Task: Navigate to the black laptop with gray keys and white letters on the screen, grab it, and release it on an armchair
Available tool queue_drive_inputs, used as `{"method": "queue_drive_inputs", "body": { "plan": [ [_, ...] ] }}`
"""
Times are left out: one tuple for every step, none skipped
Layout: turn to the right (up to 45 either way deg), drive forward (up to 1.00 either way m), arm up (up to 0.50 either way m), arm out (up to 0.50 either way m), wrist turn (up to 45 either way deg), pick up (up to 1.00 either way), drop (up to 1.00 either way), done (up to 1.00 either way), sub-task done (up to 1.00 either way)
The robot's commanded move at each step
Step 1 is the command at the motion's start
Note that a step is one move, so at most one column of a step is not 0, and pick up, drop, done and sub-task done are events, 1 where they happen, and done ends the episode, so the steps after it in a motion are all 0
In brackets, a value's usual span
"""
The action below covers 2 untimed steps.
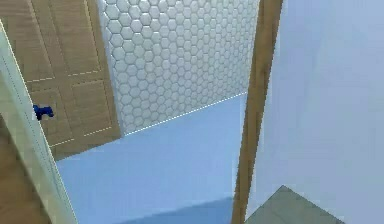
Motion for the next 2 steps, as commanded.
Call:
{"method": "queue_drive_inputs", "body": {
  "plan": [
    [0.0, 0.25, 0.0, 0.0, 0.0, 0.0, 0.0, 0.0, 0.0],
    [0.0, 0.7, 0.0, 0.0, 0.0, 0.0, 0.0, 0.0, 0.0]
  ]
}}
